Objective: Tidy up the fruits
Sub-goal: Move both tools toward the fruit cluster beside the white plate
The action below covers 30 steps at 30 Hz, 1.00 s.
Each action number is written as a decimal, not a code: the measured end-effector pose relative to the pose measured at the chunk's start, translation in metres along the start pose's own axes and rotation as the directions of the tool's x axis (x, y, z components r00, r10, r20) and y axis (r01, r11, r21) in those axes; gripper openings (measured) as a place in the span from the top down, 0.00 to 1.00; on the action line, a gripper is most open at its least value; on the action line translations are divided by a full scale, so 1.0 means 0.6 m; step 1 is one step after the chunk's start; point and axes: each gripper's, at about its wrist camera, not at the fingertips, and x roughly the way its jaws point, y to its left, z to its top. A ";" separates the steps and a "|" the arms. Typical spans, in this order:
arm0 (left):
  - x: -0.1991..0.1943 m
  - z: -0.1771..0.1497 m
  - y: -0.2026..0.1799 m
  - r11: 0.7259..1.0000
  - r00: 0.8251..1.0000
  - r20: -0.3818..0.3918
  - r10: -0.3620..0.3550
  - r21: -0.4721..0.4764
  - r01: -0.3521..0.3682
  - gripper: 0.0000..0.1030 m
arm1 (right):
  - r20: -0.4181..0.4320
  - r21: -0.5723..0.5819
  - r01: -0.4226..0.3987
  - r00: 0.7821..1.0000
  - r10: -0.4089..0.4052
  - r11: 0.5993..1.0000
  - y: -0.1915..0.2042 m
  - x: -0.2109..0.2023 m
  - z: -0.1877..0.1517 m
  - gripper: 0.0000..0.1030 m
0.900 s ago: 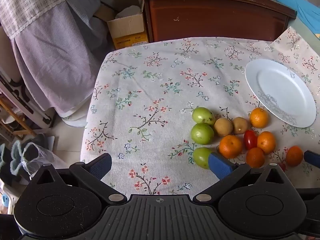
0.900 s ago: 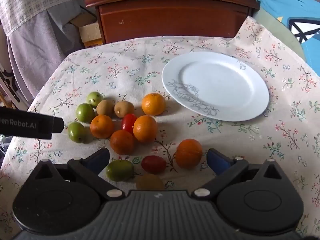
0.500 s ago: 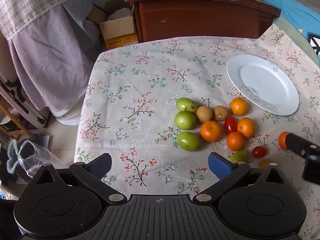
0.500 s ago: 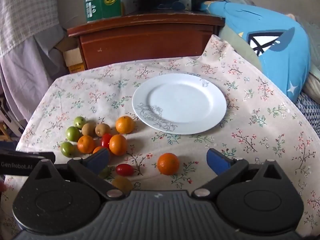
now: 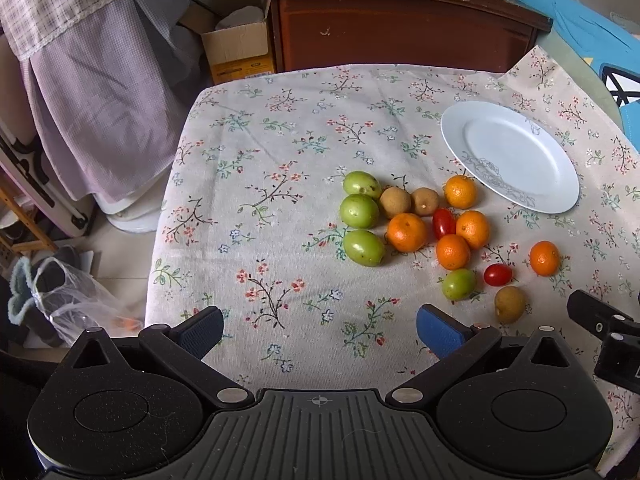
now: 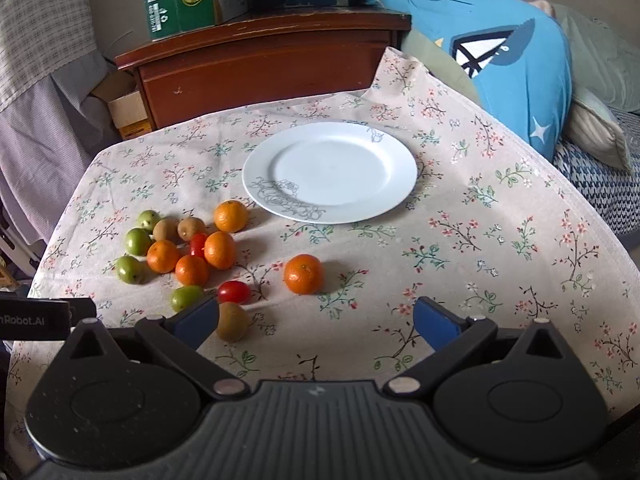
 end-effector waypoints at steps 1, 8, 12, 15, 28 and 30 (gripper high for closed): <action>-0.001 -0.001 0.000 1.000 1.000 0.001 0.004 -0.003 -0.004 0.00 | -0.007 -0.022 0.010 1.000 -0.010 1.000 0.009 0.000 0.001 0.01; -0.004 0.007 0.002 0.999 1.000 -0.003 0.008 -0.046 -0.008 0.00 | -0.113 -0.047 0.042 0.993 -0.047 0.998 0.033 0.011 0.007 0.01; -0.010 0.015 0.002 0.998 1.000 0.000 0.016 -0.061 -0.016 0.00 | -0.128 -0.061 0.085 0.987 -0.093 0.994 0.047 0.008 0.027 0.01; -0.010 0.026 0.007 0.996 1.000 -0.008 0.015 -0.089 -0.016 0.00 | -0.145 -0.070 0.084 0.985 -0.093 0.994 0.051 0.012 0.044 0.01; 0.036 0.047 -0.030 0.997 0.998 -0.033 0.062 -0.042 -0.063 0.00 | -0.196 -0.062 0.086 0.976 -0.096 0.994 0.042 0.066 0.054 0.01; 0.039 0.045 -0.037 0.998 0.998 -0.023 0.061 -0.021 -0.062 0.00 | -0.202 -0.068 0.075 0.975 -0.087 0.995 0.043 0.068 0.051 0.01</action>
